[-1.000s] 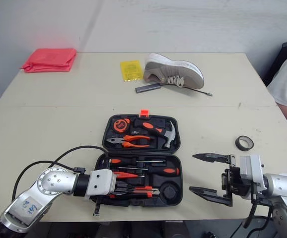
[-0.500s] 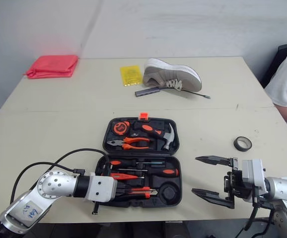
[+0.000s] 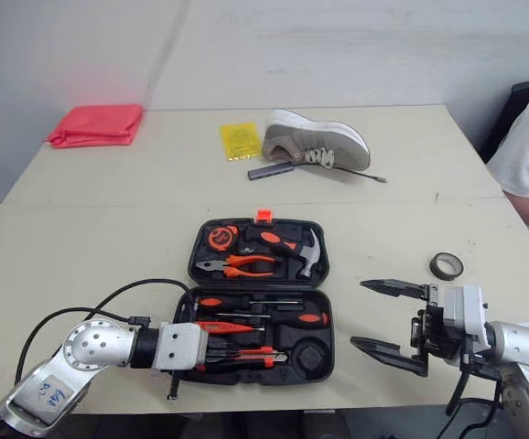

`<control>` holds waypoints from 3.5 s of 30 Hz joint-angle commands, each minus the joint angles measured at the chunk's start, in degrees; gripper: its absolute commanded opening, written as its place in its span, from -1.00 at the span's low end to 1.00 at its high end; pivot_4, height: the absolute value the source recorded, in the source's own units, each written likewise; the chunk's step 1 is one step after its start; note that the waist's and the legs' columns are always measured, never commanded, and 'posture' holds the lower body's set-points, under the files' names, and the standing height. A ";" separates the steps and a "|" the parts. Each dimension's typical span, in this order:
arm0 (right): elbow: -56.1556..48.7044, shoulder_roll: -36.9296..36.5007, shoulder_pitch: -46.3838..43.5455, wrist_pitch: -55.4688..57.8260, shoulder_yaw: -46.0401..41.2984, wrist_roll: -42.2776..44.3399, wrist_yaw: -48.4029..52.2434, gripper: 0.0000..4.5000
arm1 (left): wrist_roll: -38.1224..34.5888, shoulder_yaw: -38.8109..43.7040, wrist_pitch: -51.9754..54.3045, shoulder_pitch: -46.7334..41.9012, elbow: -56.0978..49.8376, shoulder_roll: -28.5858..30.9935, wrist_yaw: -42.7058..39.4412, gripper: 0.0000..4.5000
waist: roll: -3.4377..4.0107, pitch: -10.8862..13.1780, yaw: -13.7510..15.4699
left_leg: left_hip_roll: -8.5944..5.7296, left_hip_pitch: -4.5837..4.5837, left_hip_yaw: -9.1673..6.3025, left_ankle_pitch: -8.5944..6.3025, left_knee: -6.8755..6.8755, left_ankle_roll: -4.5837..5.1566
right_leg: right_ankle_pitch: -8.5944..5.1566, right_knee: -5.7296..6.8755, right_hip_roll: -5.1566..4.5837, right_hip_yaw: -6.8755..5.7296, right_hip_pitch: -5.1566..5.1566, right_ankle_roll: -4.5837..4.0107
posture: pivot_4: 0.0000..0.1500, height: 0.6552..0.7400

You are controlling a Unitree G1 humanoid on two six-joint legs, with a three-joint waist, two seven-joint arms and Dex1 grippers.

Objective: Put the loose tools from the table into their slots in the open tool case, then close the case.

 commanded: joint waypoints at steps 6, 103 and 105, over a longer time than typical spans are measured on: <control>-4.48 -0.58 -1.26 2.49 0.55 0.75 -2.40 1.00 | -9.82 4.85 0.57 0.56 -3.81 -0.08 -4.19 -0.98 | -0.16 0.13 0.05 | -0.04 -0.12 -0.03 -0.08 -0.05 0.03 | 0.01 -0.13 -0.09 -0.04 -0.02 0.02 | 1.00 1.00; 42.14 -25.33 -39.34 21.66 24.12 -33.14 -1.60 0.44 | -34.02 22.79 16.83 -8.28 -11.76 -3.47 4.04 1.00 | 0.22 0.93 -0.24 | -0.12 -1.07 0.28 -0.01 0.71 -0.28 | 0.21 -0.23 0.22 0.14 -0.86 0.40 | 1.00 1.00; 43.62 -24.75 -40.24 20.33 24.87 -34.53 -1.93 -0.05 | -33.98 22.83 16.58 -7.98 -11.83 -3.32 4.03 1.00 | 0.22 0.93 -0.24 | -0.12 -1.08 0.28 -0.02 0.81 -0.26 | 0.21 -0.13 0.20 0.15 -0.86 0.40 | 1.00 1.00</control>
